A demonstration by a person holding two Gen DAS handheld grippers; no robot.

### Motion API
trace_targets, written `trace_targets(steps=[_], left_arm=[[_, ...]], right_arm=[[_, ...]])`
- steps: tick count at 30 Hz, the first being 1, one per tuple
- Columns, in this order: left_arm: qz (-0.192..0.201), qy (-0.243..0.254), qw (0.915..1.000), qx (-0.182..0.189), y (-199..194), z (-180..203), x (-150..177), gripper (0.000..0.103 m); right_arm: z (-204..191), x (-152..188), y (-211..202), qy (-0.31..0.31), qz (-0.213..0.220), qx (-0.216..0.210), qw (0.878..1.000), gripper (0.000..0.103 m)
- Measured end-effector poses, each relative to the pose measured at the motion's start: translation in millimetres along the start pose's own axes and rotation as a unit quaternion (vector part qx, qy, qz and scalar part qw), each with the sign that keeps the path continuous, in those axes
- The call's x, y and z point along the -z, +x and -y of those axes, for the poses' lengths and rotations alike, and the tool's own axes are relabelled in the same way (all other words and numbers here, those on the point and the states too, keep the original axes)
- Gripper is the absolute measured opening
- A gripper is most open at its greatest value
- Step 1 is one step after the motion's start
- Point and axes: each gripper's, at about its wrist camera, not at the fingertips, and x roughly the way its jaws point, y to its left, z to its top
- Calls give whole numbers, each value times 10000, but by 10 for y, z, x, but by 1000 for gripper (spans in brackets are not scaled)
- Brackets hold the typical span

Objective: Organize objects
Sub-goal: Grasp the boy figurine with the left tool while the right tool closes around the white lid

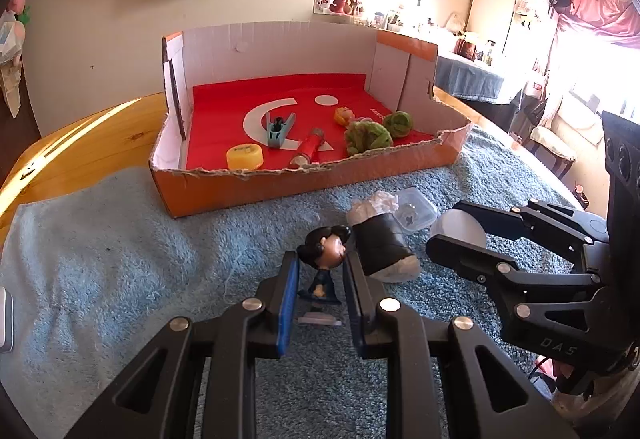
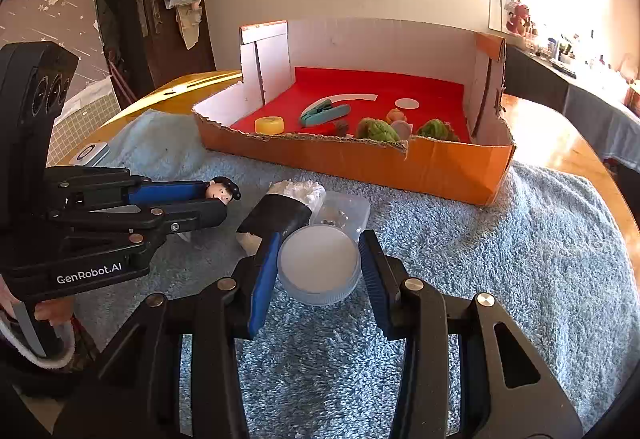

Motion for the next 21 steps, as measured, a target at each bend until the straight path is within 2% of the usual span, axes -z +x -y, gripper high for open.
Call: trace_targets(steps=[12, 21], left_arm=[[331, 52, 9994, 3, -231, -6, -157, 24], [377, 37, 9993, -1, -279, -16, -197, 24]], right_arm=[[-19, -185, -164, -106, 242, 27, 9996, 39], [-32, -262, -194, -171, 281, 46, 9994, 39]])
